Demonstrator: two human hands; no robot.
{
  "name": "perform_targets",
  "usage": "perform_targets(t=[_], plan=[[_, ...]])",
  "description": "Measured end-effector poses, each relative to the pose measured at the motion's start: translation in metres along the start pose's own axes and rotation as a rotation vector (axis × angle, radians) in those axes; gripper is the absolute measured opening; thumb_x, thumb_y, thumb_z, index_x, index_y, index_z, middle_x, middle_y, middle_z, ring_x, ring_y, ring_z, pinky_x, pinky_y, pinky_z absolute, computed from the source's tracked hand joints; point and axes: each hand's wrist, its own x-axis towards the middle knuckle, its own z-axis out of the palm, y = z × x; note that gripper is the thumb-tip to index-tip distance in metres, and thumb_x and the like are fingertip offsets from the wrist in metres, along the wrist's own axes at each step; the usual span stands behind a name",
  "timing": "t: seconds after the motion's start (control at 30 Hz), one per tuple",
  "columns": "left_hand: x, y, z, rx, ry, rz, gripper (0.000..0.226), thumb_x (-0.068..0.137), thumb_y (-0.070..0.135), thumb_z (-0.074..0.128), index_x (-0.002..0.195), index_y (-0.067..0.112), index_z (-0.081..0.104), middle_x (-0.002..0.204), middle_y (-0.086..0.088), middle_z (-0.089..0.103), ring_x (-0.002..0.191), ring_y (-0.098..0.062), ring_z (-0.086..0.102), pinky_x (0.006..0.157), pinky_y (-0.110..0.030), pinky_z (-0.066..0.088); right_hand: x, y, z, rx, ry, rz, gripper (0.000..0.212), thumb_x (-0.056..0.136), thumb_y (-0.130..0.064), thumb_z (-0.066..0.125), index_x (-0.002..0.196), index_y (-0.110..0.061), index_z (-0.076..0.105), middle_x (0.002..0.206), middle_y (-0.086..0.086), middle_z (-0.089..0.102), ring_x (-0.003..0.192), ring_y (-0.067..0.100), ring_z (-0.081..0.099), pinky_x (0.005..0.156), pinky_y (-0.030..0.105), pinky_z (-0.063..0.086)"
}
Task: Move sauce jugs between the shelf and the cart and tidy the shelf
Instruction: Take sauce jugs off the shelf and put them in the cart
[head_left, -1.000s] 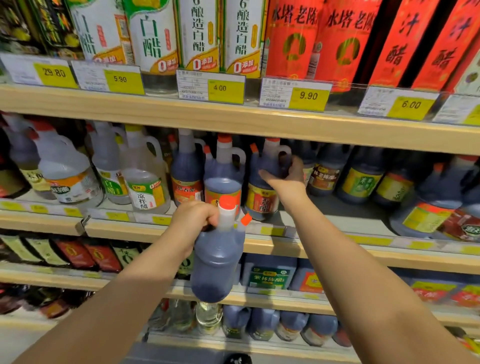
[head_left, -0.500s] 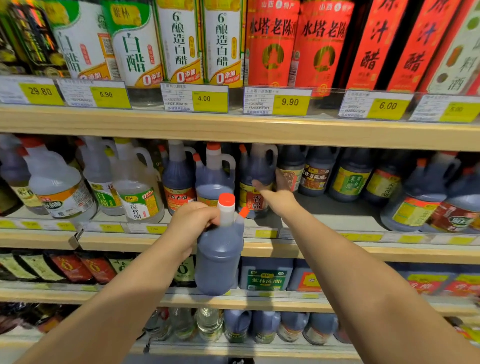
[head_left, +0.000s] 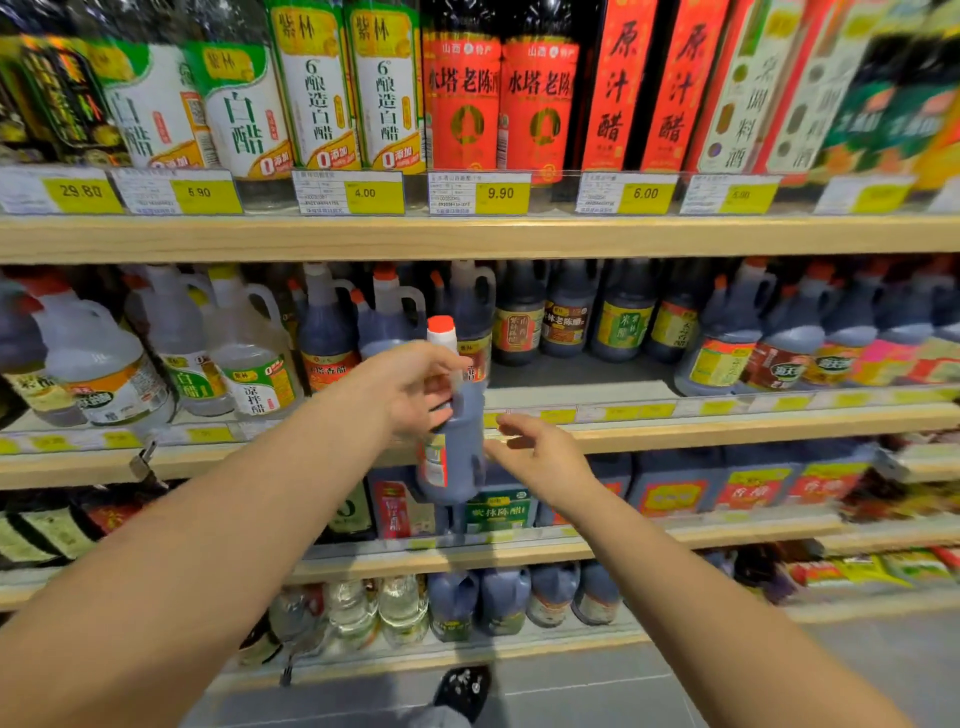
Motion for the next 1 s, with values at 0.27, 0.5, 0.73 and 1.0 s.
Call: perform_targets(t=[0.27,0.5,0.73,1.0], plan=[[-0.034,-0.012,0.039,-0.067,-0.152,-0.003,0.036,0.087,0.000,0.048,0.123,-0.001,0.053,0.102,-0.011,0.059,0.117,-0.020,0.051,0.108,-0.035,0.032,-0.017,-0.014,0.025,-0.085,0.292,0.083,0.088,0.055,-0.053,0.077,0.127,-0.016,0.042,0.122,0.005,0.054,0.112,0.026,0.055,0.080,0.045,0.053],[-0.034,-0.003,0.015,0.304,-0.207,-0.013,0.016,0.090,0.017,0.051,0.092,0.016,0.067,0.096,0.005,0.069,0.106,-0.013,0.057,0.101,-0.035,0.034,-0.015,-0.008,0.000,-0.070,0.327,0.013,0.068,0.055,-0.050,0.079,0.111,-0.025,0.049,0.102,-0.006,0.062,0.091,0.018,0.061,0.069,0.037,0.053],[0.029,-0.013,-0.028,0.492,0.114,0.180,0.018,0.088,0.020,0.053,0.094,0.026,0.069,0.097,0.006,0.062,0.095,-0.012,0.054,0.072,-0.030,0.035,0.014,0.001,-0.033,0.139,0.335,-0.135,0.068,0.064,-0.029,0.084,0.118,-0.039,0.043,0.112,-0.011,0.057,0.097,0.011,0.056,0.072,0.021,0.048],[0.097,-0.026,-0.029,0.843,0.185,0.362,0.034,0.091,0.008,0.050,0.123,0.012,0.059,0.118,-0.006,0.062,0.107,-0.023,0.060,0.092,-0.030,0.048,0.097,0.018,-0.051,0.216,0.299,-0.121,0.064,0.062,-0.017,0.087,0.104,-0.036,0.043,0.106,-0.009,0.055,0.100,0.012,0.055,0.078,0.022,0.046]])
